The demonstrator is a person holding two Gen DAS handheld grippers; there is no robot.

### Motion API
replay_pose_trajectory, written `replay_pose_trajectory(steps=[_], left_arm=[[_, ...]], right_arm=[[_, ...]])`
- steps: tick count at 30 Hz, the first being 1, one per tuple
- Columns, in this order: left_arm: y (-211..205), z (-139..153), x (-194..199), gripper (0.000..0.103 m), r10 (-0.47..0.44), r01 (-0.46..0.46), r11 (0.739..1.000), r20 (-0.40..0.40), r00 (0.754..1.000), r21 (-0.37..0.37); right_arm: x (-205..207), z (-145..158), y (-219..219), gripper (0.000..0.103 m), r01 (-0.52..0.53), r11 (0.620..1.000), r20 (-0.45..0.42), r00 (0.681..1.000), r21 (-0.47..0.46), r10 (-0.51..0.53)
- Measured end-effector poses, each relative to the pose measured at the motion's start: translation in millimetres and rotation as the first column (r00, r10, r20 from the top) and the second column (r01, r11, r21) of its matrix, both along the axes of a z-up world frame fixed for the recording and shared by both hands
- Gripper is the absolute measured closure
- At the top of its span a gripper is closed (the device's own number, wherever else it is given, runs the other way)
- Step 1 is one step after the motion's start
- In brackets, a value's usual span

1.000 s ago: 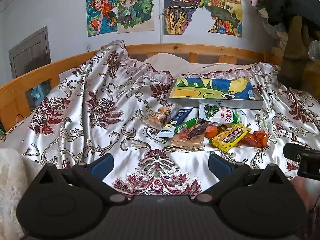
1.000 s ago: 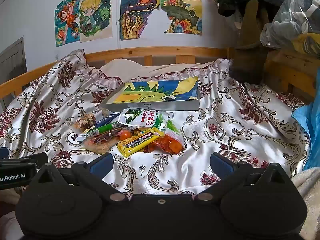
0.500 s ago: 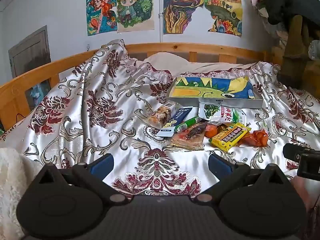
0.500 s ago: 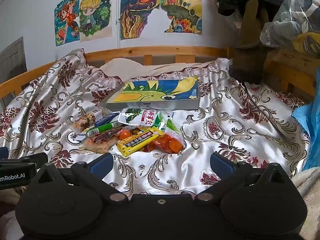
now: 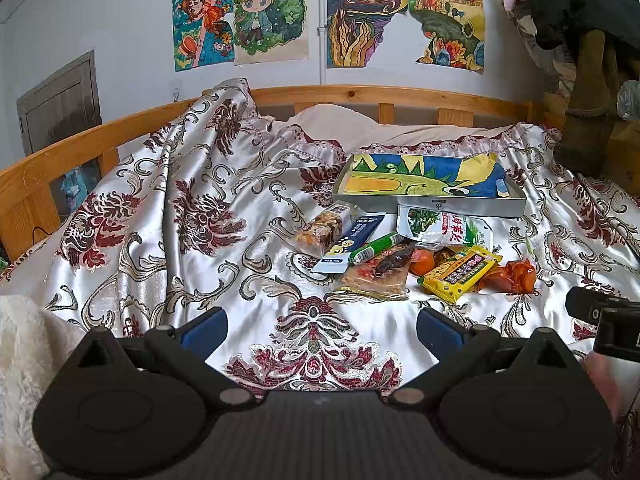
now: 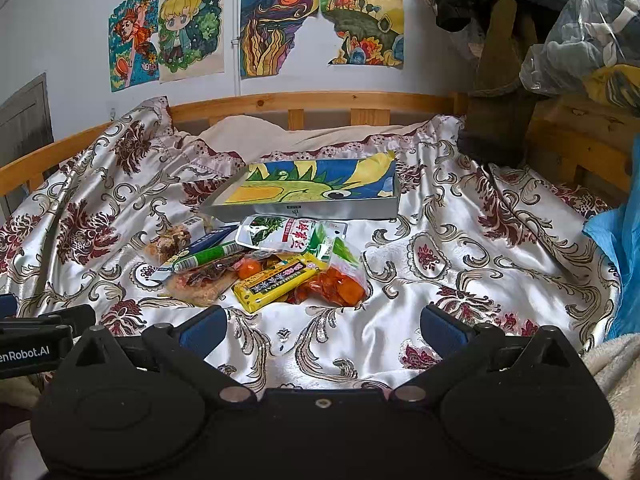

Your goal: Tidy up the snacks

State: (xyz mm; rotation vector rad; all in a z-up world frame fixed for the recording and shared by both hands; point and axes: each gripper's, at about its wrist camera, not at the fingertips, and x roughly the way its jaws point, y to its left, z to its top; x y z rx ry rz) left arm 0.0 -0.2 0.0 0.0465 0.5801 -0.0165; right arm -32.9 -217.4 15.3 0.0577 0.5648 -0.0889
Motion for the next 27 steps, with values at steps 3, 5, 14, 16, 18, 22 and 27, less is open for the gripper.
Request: replay_pose_trajectory(steps=[3,5,14,16,18,22,27], left_arm=[[0.0,0.0,0.0,0.000,0.000,0.000,1.000,0.000,1.000,-0.001],[0.0,0.0,0.0,0.000,0.000,0.000,1.000,0.000,1.000,-0.001],[0.0,0.0,0.0,0.000,0.000,0.000,1.000,-0.001,1.000,-0.002],[0.0,0.0,0.0,0.000,0.000,0.000,1.000,-0.001,1.000,-0.002],[0.1,0.0,0.1,0.000,0.000,0.000,1.000,-0.001,1.000,-0.002],[-0.1,0.1,-0.2,0.000,0.000,0.000,1.000,-0.001,1.000,-0.003],[-0.2,0.0,-0.2,0.000,0.000,0.000,1.000,-0.002,1.000,-0.003]], right_arm=[[0.1,-0.1,0.0,0.001,0.000,1.000,0.000,1.000,0.000,0.000],[0.0,-0.1,0.0,0.001,0.000,1.000,0.000,1.000,0.000,0.000],[-0.1,0.2,0.3,0.001,0.000,1.000,-0.001,1.000,-0.002,0.000],[0.2,0.4,0.8,0.001,0.001,1.000,-0.002,1.000,-0.001,-0.001],[0.3,0.6,1.1,0.001,0.003,1.000,-0.003,1.000,0.000,-0.003],[-0.8,-0.8,-0.6,0.001,0.008,1.000,-0.005,1.000,0.005,-0.008],[-0.9,-0.7,-0.4,0.001,0.007,1.000,-0.005,1.000,0.003,-0.007]])
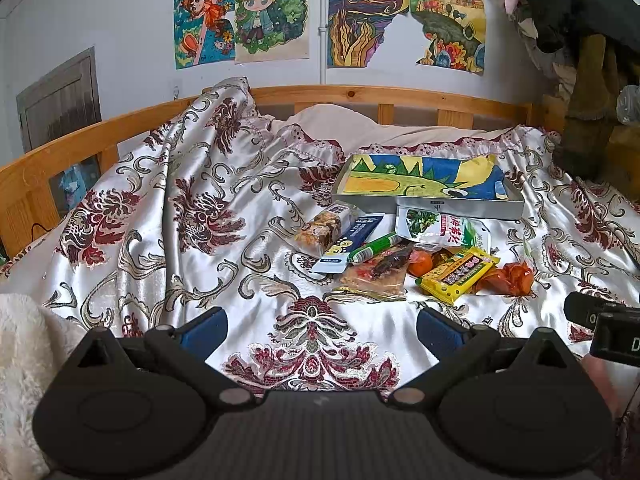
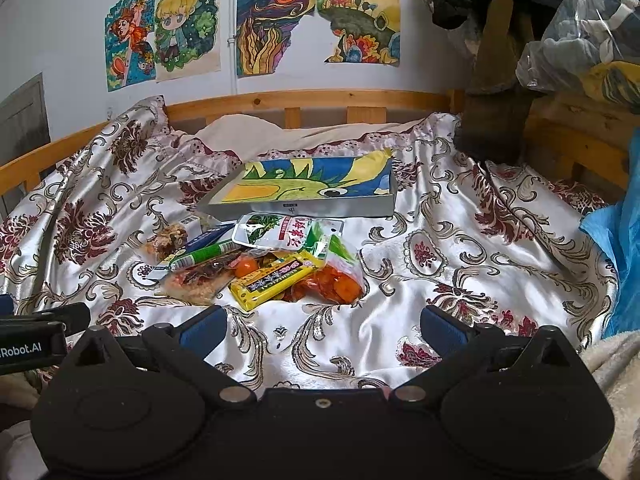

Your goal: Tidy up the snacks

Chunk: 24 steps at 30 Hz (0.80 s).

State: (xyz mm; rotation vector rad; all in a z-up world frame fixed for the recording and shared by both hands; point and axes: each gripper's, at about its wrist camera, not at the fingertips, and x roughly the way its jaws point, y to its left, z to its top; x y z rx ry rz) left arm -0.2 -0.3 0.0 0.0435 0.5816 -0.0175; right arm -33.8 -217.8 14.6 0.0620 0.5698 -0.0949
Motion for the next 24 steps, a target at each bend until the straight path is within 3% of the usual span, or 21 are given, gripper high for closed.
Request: replay_pose_trajectory(steps=[24], left_arm=[[-2.4,4.0,-5.0,0.000,-0.004,0.005,0.999,0.015,1.000,-0.035]], right_arm=[[-6.1,7.4,2.9,0.001,-0.003,1.000,0.014,1.000,-0.023,0.003]])
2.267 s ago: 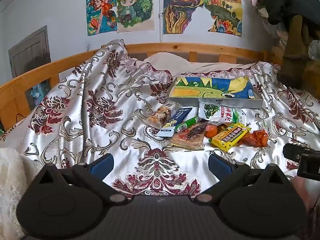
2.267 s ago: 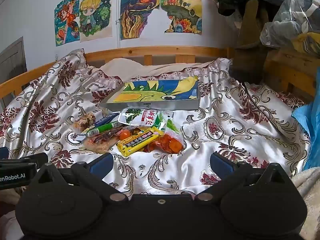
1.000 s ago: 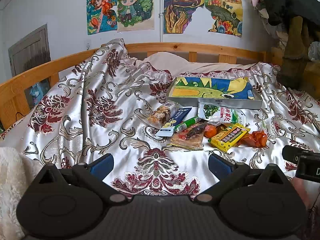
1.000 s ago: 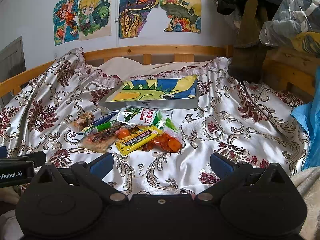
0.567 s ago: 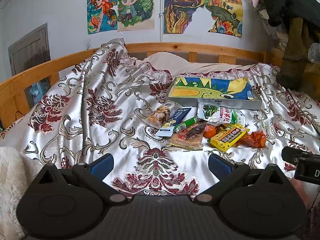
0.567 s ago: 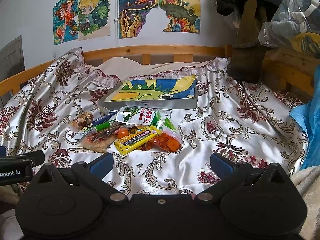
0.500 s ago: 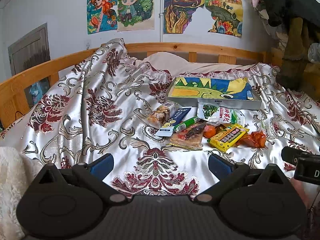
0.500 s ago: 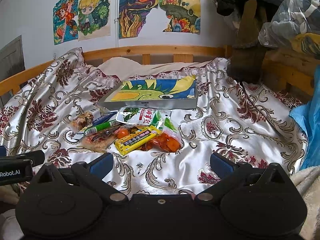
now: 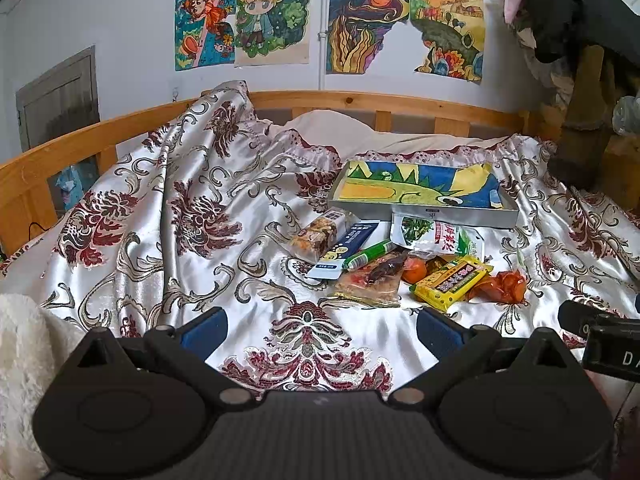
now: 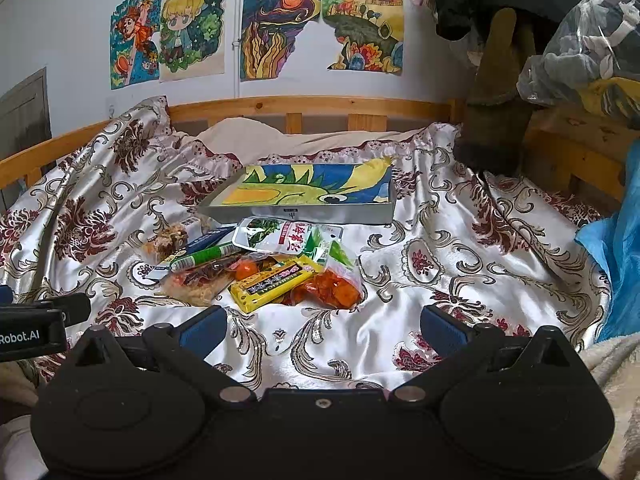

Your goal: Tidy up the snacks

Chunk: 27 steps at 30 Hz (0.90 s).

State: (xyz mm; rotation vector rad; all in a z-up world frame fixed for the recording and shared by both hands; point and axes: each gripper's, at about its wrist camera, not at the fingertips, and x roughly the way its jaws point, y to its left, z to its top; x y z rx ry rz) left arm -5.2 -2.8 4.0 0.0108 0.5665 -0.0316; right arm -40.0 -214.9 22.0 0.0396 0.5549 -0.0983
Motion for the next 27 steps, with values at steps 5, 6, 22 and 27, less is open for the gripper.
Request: replay_pose_trajectory(steps=[5,6,22,27], left_arm=[[2.4,3.1,-1.5,0.000,-0.003,0.003,1.000,0.010,1.000,-0.012],[2.6,4.0,-1.8,0.000,-0.003,0.003,1.000,0.013,1.000,-0.013],[5.6,17.3,-6.9,0.000,0.025,-0.023,0.999,0.068,0.997,-0.039],[4.7,22.5,-8.1,0.000,0.030,-0.025,0.999,0.098,0.995,-0.049]], right_arm=[[-1.2,2.3,-0.4,0.001,0.001,1.000,0.009,1.000,-0.006,-0.001],[-1.7,3.4,-0.6,0.001,0.000,1.000,0.013,1.000,-0.007,0.000],[-11.3,21.5,7.5,0.001,0.013,1.000,0.063,0.998,0.003,-0.013],[-12.9,28.8,10.1,0.001,0.006,1.000,0.080,0.997,0.005,-0.006]])
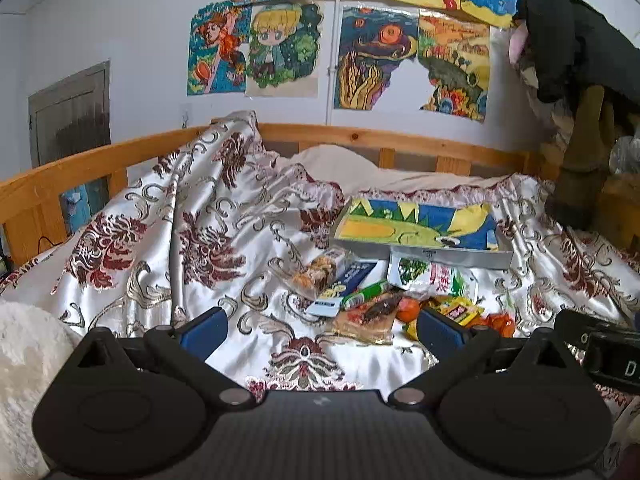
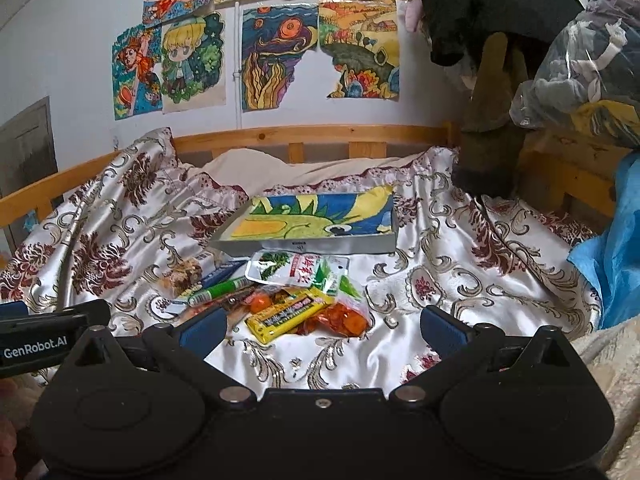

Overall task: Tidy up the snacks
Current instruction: 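Move both tools down toward the snack pile in front of the tray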

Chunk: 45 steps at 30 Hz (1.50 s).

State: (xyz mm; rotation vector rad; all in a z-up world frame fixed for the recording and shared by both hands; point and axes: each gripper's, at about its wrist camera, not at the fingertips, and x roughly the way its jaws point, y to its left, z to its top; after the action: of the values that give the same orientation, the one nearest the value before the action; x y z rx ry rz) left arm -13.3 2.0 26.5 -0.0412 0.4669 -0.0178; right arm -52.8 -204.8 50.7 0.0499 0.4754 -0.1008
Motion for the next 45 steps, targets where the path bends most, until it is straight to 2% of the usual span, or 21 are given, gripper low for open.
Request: replay_pose_trajectory(steps=[9,14,22,27,32,40,42,45], left_arm=[[-1.4,21.9,14.3,0.000,-0.009,0.009,1.000,0.026,1.000,-0.008],[-3.5,36.0,32.1,0.000,-0.009,0.009,1.000,0.023,1.000,-0.004],[-8.3,45.1,75.3,0.000,-0.036,0.036,0.999,-0.019,0.999,0.021],[-17.0,44.8,107.4,0.000,-0.050,0.053,0.997,-0.043,0.998,0.057],[-23.7,35.0,138.9,0.000,-0.067,0.075,0.992,-0.084,0.994,0.100],[-22.7,4.8,186.1,0.000,-0.129,0.151,0.977,-0.146,0.981,0.150],[-16.4,-2.4,198.2,0.000,-0.136,0.161,0.978,-0.180,0.974,0.136],[-8.5,-14.2,212.9,0.000,-0.152,0.177,0.980,-0.227,0.962,0.093]], right_arm=[[9.9,15.5,3.1,0.001,-0.012,1.000,-0.003,1.000,-0.008,0.012],[24.0,31.8,1.4,0.001,-0.045,0.997,0.023,0.999,-0.059,0.047],[61.6,49.4,-8.9,0.001,-0.089,0.985,0.057,0.994,-0.146,0.098],[92.2,53.2,-17.3,0.001,-0.129,0.981,0.055,0.989,-0.145,0.139],[121.8,44.0,-21.1,0.001,-0.157,0.973,0.058,0.984,-0.171,0.169],[159.2,15.5,-30.8,0.001,-0.233,0.958,0.005,0.971,-0.167,0.237],[170.1,5.6,-33.5,0.001,-0.263,0.952,-0.044,0.965,-0.159,0.259],[184.9,-8.2,-38.4,0.001,-0.300,0.949,-0.111,0.951,-0.095,0.290]])
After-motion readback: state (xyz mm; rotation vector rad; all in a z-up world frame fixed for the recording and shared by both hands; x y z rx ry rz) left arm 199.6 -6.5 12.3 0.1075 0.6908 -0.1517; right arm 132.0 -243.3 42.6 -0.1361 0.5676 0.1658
